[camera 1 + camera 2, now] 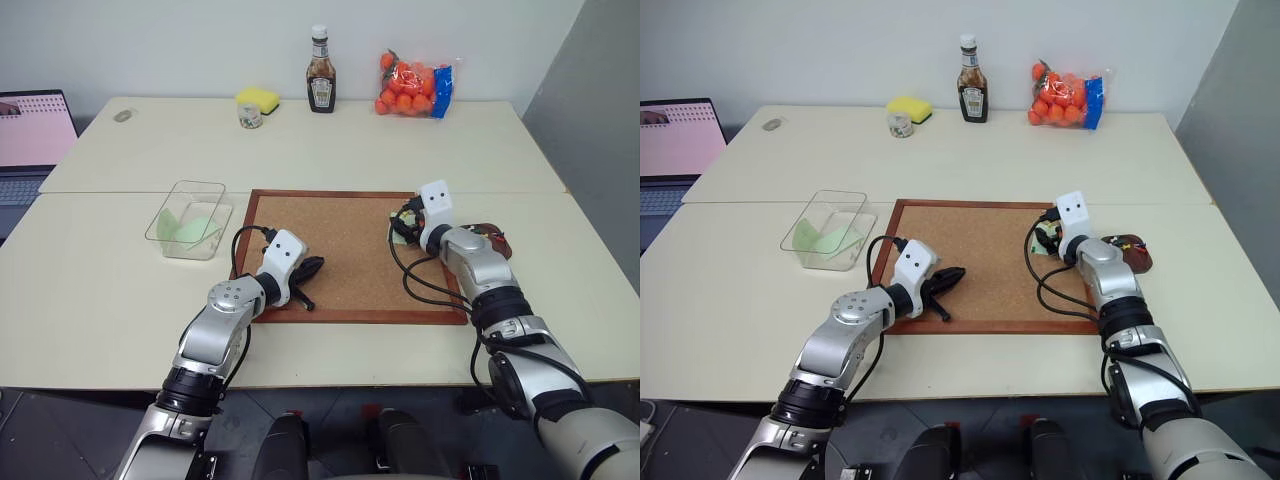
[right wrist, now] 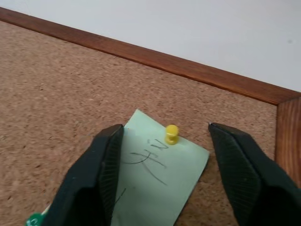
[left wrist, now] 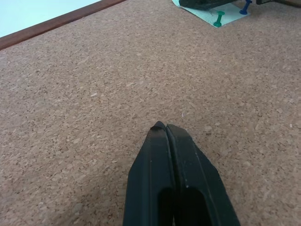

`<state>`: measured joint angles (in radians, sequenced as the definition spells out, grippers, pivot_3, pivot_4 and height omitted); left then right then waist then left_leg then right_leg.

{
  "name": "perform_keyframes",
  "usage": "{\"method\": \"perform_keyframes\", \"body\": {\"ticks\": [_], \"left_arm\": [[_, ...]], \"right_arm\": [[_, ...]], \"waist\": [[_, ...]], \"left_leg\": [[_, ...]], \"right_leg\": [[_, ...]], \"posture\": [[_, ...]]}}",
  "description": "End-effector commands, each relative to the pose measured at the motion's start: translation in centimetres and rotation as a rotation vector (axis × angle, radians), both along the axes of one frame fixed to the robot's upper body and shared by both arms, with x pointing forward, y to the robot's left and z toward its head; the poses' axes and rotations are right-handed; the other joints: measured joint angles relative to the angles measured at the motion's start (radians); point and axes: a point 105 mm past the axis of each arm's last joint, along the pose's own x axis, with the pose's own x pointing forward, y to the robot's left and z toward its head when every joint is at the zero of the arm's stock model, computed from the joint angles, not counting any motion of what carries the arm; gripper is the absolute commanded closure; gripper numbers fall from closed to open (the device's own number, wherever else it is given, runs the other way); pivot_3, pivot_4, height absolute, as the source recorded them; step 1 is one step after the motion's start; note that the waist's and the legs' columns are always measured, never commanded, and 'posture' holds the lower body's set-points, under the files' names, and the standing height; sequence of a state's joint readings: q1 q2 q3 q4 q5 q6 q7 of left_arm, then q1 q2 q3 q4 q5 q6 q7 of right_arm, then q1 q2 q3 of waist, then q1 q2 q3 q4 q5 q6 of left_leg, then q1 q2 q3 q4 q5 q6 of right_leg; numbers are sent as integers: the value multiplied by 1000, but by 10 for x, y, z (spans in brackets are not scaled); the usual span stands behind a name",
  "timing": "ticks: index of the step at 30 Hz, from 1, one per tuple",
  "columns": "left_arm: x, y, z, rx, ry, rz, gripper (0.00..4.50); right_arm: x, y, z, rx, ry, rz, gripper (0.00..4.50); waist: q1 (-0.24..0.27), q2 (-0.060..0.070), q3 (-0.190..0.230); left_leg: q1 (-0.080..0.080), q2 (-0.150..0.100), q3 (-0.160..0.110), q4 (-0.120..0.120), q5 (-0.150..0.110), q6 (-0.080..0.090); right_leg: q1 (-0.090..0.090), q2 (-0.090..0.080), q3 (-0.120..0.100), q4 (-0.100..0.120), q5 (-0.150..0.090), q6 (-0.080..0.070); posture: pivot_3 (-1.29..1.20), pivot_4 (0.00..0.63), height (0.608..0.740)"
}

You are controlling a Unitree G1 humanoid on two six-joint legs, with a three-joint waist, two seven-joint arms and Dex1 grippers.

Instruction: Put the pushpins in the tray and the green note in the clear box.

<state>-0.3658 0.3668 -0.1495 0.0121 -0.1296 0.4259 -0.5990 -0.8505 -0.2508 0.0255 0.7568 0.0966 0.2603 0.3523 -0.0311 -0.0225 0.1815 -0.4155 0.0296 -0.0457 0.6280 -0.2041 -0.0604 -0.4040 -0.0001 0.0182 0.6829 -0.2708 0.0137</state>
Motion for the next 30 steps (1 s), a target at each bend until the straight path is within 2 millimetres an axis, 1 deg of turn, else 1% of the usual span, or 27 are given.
{"method": "perform_keyframes", "body": {"ticks": [1, 4, 6, 11, 15, 23, 30], "left_arm": [[-3, -2, -2, 13, 0, -7, 4500], [-3, -3, -2, 12, -1, -7, 4500], [-3, -3, -2, 11, -1, -6, 4500], [-3, -3, -2, 11, 0, -6, 4500], [-3, -4, -4, 11, 2, -7, 4500], [-4, -5, -6, 14, 9, -11, 4500], [-5, -6, -8, 14, 14, -14, 4500]], "right_arm": [[6, 2, 18, 1, -66, 9, 2455], [6, 4, 18, -9, -73, 19, 2989], [6, 4, 18, -14, -76, 23, 3484], [5, 3, 17, -32, -90, 25, 4431], [6, 2, 20, -27, -106, 22, 4431], [5, 1, 34, 33, -170, 18, 4431], [2, 0, 37, 58, -191, 17, 4431]], "waist": [[0, 0, 0], [0, 0, 0], [0, 0, 0], [0, 0, 0], [0, 0, 0], [0, 0, 0], [0, 0, 0]], "left_leg": [[0, 0, 0, 0, 0, 0], [0, 0, 0, 0, 0, 0], [0, 0, 0, 0, 0, 0], [0, 0, 0, 0, 0, 0], [0, 0, 0, 0, 0, 0], [0, 0, 0, 0, 0, 0], [0, 0, 0, 0, 0, 0]], "right_leg": [[0, 0, 0, 0, 0, 0], [0, 0, 0, 0, 0, 0], [0, 0, 0, 0, 0, 0], [0, 0, 0, 0, 0, 0], [0, 0, 0, 0, 0, 0], [0, 0, 0, 0, 0, 0], [0, 0, 0, 0, 0, 0]], "posture": [[0, 150, 740], [0, 150, 740], [0, 150, 740], [0, 150, 740], [0, 150, 740], [0, 150, 740], [0, 150, 740]]}}
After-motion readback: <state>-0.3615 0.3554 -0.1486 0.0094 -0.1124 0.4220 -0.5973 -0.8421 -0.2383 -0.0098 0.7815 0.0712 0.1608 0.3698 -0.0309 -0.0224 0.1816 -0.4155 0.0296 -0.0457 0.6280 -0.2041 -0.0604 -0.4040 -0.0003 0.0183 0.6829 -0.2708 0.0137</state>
